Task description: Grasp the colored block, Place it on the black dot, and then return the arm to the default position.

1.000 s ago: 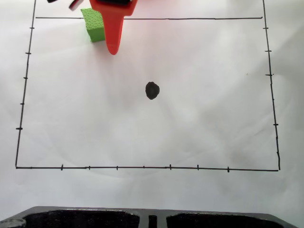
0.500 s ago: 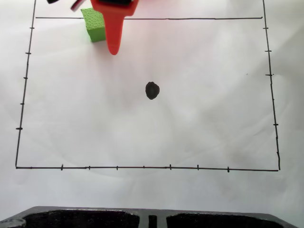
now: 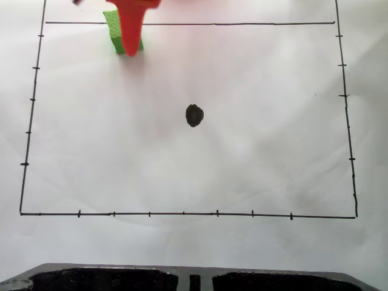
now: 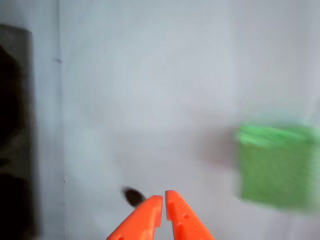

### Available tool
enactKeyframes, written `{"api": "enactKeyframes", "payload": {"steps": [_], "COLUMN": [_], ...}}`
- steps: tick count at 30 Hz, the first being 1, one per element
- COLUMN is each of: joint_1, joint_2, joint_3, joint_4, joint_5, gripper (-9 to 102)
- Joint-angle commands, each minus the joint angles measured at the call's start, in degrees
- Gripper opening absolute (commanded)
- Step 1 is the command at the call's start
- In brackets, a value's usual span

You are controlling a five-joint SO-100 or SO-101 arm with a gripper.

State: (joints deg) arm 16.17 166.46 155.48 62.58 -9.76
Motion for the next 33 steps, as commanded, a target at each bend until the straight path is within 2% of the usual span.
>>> {"api": "enactKeyframes", "payload": {"steps": [1,14,22,26,28,33], "joint_1": [1.49,15.03,21.88,24.17,25.31,27.6], "joint_2": [-7.03,-25.31,-29.62,-30.06,-30.41,-31.03], "joint_3": [-9.14,-27.6,-27.86,-27.86,-27.69,-27.25], "joint_4": [5.45,27.07,26.72,25.66,25.93,27.07], "joint_5": [-3.43,-23.29,-36.04,-41.75,-44.12,-47.72], "gripper": [0,0,3,13,22,32]}}
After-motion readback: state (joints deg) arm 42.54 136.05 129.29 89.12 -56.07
